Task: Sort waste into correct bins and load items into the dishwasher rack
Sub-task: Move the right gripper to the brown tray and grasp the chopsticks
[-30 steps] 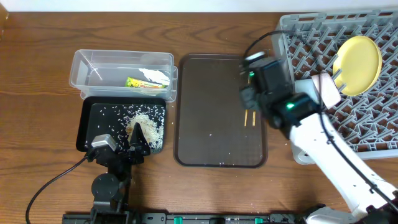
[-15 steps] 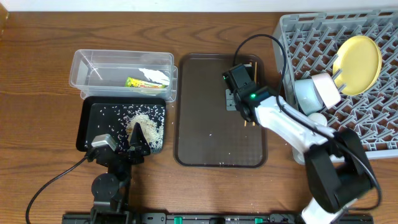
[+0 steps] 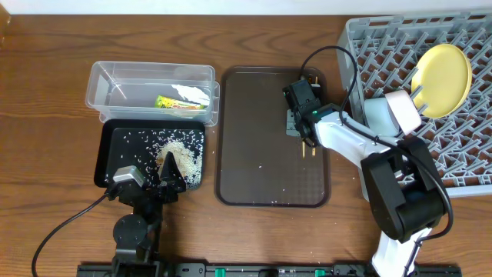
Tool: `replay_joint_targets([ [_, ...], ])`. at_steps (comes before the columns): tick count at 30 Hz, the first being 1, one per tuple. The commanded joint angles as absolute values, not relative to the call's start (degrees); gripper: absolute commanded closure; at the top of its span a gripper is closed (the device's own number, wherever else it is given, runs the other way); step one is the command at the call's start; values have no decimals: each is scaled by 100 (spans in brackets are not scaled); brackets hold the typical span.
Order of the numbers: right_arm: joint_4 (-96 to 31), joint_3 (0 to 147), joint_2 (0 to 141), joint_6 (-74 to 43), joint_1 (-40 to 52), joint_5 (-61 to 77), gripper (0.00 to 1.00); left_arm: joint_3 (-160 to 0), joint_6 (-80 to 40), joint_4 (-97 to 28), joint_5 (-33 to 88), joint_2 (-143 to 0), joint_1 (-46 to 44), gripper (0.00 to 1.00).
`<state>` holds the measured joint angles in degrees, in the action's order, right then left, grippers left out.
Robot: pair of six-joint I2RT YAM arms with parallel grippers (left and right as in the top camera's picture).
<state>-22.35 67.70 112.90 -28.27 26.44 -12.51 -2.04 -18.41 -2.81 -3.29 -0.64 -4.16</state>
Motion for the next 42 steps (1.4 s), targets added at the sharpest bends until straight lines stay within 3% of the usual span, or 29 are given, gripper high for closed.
replay_joint_targets([
  [1, -2381, 6707, 11371, -2864, 2589, -825, 99, -23, -1892, -377, -342, -30, -377, 6],
  [11, -3087, 6711, 9216, -1767, 2121, -725, 99, -23, -1892, -377, -342, -30, -377, 6],
  [19, -3306, 6711, 7771, -148, 768, -727, 99, -23, -1892, -377, -342, -30, -377, 6],
  [25, -3194, 6709, 7758, 1177, -377, -727, 99, -23, -1892, -377, -342, -30, -377, 6],
  [37, -2882, 6707, 8842, 1931, -1492, -701, 99, -23, -1892, -377, -342, -30, -377, 6],
  [38, -2895, 6707, 8912, 1986, -1466, -703, 93, -23, -1892, -375, -342, -30, -377, 6],
  [40, -2888, 6707, 8921, 1986, -1393, -703, 56, -23, -1892, -377, -342, -30, -377, 6],
  [42, -2869, 6720, 8796, 1973, -1269, -701, 51, -23, -1892, -377, -342, -30, -377, 6],
])
